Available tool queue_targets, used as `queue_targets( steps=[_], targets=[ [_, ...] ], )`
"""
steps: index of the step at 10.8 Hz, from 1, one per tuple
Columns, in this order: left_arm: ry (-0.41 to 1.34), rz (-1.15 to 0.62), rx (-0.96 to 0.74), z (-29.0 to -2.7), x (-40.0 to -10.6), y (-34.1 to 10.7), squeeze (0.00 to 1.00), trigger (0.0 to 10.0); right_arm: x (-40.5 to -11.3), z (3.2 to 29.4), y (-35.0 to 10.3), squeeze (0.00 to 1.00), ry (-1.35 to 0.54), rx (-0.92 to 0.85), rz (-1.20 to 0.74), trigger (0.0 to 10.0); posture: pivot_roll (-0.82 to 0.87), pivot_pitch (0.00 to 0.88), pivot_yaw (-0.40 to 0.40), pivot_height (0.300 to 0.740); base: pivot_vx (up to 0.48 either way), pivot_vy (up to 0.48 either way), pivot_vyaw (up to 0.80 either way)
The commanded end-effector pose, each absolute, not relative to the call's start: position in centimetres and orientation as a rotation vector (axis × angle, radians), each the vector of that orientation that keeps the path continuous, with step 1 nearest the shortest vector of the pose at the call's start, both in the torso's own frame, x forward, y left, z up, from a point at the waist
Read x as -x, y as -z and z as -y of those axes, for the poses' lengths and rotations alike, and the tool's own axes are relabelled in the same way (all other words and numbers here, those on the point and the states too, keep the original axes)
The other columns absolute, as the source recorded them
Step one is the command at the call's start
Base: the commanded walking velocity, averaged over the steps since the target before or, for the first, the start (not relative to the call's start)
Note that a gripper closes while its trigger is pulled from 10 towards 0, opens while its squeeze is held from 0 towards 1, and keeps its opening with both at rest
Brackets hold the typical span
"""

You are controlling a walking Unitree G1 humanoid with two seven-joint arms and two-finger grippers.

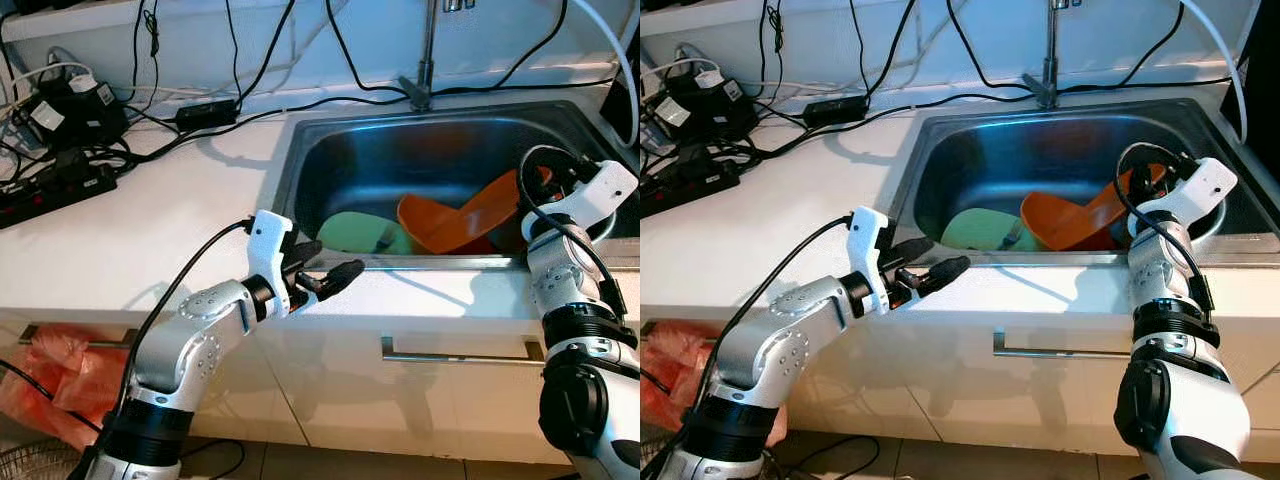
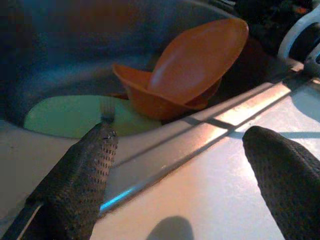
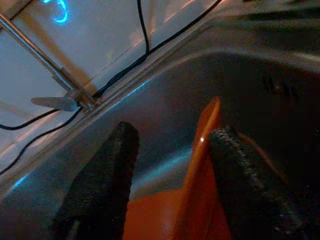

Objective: Kitchen organization

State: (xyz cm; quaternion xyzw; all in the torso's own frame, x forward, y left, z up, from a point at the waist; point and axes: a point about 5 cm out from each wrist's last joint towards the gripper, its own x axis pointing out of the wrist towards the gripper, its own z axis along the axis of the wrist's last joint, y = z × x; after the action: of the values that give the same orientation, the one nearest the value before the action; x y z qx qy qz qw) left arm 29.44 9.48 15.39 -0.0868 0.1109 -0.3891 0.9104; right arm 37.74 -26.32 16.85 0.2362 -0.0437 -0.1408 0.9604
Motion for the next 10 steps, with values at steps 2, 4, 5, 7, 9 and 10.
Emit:
queue_targets(
  steps=[2, 4, 5, 7, 9, 10],
  targets=[
    [0.752, -0.178, 0.162, -9.9, -29.8, -16.1, 1.0, 10.0, -37.4, 26.7, -17.3, 1.0, 0.293, -0.354, 0.127, 10.0, 0.13, 0.054, 0.158, 0.74, 0.0, 0.0, 0.0],
    [0.705, -0.117, 0.172, -10.1, -30.3, -16.7, 1.0, 10.0, -37.0, 26.5, -18.1, 1.0, 0.258, -0.262, 0.183, 10.0, 0.12, 0.051, 0.161, 0.74, 0.0, 0.0, 0.0],
    [0.681, -0.087, 0.183, -10.1, -30.6, -17.0, 1.0, 10.0, -36.7, 26.0, -18.3, 1.0, 0.221, -0.213, 0.205, 10.0, 0.12, 0.049, 0.161, 0.74, 0.0, 0.0, 0.0],
    [0.652, -0.045, 0.162, -9.8, -30.9, -17.1, 1.0, 10.0, -36.1, 24.8, -18.4, 1.0, 0.165, -0.159, 0.236, 10.0, 0.1, 0.041, 0.163, 0.74, 0.0, 0.0, 0.0],
    [0.579, 0.024, 0.113, -9.9, -31.1, -17.5, 1.0, 10.0, -35.2, 22.8, -19.4, 1.0, 0.091, -0.106, 0.298, 10.0, 0.1, 0.03, 0.159, 0.74, 0.0, 0.0, 0.0],
    [0.555, 0.053, 0.105, -10.0, -31.1, -17.7, 0.65, 10.0, -34.8, 22.0, -19.8, 1.0, 0.061, -0.081, 0.32, 10.0, 0.1, 0.029, 0.158, 0.74, 0.0, 0.0, 0.0]
  ],
)
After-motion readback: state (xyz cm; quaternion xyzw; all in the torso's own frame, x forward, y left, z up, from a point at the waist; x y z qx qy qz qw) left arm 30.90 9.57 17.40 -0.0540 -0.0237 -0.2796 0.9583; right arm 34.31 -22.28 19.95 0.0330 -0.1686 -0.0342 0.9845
